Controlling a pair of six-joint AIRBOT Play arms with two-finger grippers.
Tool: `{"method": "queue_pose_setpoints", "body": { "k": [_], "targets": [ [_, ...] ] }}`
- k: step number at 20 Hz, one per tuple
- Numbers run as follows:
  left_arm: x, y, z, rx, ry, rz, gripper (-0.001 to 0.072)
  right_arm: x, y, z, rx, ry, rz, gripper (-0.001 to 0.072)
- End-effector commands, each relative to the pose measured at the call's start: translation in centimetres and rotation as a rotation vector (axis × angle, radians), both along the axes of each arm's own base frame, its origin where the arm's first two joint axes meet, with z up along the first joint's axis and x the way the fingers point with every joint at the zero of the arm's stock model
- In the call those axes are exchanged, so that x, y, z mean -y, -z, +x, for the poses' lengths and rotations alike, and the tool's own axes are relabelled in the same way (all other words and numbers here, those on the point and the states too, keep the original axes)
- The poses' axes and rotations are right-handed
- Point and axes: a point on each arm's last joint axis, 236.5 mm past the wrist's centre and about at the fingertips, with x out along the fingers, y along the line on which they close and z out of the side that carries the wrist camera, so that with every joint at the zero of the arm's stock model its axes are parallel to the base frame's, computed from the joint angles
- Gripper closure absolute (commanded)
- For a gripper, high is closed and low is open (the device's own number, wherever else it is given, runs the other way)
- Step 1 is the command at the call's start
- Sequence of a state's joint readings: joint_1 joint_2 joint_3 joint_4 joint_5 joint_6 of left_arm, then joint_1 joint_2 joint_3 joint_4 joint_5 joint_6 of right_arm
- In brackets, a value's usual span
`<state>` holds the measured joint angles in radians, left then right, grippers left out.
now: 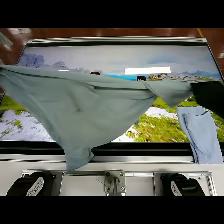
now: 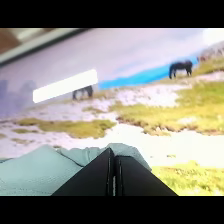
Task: Fold the shirts.
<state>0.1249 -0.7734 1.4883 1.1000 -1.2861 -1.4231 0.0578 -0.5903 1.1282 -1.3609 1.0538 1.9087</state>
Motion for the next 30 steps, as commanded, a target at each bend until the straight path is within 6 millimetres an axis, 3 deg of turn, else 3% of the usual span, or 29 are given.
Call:
{"method": "queue_pose_setpoints", "body": {
  "k": [1,4,6,8,10,13,15,16,17,18,19,21,23,25,26,27,28,30],
  "targets": [
    [-1.9,9.4,7.3,-0.142,-0.084,-0.068,0.0666,0.5,9.5,6.6,-0.215,0.04,-0.02,0.0653],
    [-3.2,13.3,13.4,-0.156,-0.151,-0.121,0.0666,0.0,13.0,15.1,-0.135,0.093,0.069,0.0652],
    [-3.4,15.7,16.5,-0.172,-0.182,-0.19,0.0666,0.2,15.1,19.5,-0.066,0.151,0.145,0.0652],
    [-2.8,19.2,18.4,-0.243,-0.189,-0.264,0.0666,0.4,18.5,21.9,-0.078,0.201,0.201,0.0652],
    [-1.8,23.6,19.3,-0.341,-0.18,-0.28,0.0666,0.3,22.9,22.5,-0.16,0.22,0.216,0.0652],
    [-0.2,29.7,19.9,-0.47,-0.164,-0.276,0.0666,-0.4,28.2,21.7,-0.301,0.22,0.224,0.0652],
    [0.5,32.9,19.7,-0.545,-0.157,-0.278,0.0661,-0.6,29.5,21.2,-0.347,0.216,0.225,0.0622],
    [0.6,34.0,19.4,-0.58,-0.152,-0.278,0.0624,-0.7,29.5,21.1,-0.353,0.213,0.226,0.0466],
    [0.3,34.5,19.1,-0.601,-0.155,-0.282,0.0521,-0.8,29.3,20.9,-0.355,0.21,0.227,0.0223],
    [-0.4,34.4,18.7,-0.619,-0.159,-0.289,0.031,-0.6,28.7,20.6,-0.354,0.191,0.201,0.0088],
    [-1.4,33.9,18.3,-0.644,-0.155,-0.298,0.0111,-0.3,27.8,20.2,-0.343,0.157,0.157,0.0087],
    [-4.6,32.0,16.6,-0.722,-0.142,-0.329,0.0072,1.6,25.7,18.5,-0.344,0.096,0.048,0.0089],
    [-7.7,31.3,13.5,-0.832,-0.141,-0.366,0.0077,4.3,25.4,15.2,-0.451,0.09,-0.013,0.009],
    [-10.6,33.3,8.0,-1.012,-0.158,-0.342,0.0267,5.8,27.8,10.1,-0.675,0.048,-0.009,0.009],
    [-11.7,34.7,5.4,-1.09,-0.183,-0.314,0.0264,5.6,29.0,8.2,-0.743,-0.003,0.001,0.0089],
    [-12.0,36.2,3.2,-1.148,-0.205,-0.317,0.0204,4.9,30.0,6.8,-0.787,-0.044,0.029,0.0089],
    [-11.4,37.4,1.5,-1.182,-0.199,-0.346,0.0008,4.1,31.0,5.7,-0.811,-0.071,0.065,0.0088],
    [-9.3,39.8,-0.7,-1.229,-0.166,-0.413,-0.0013,2.3,32.6,4.7,-0.824,-0.084,0.132,0.0088]
  ]
}}
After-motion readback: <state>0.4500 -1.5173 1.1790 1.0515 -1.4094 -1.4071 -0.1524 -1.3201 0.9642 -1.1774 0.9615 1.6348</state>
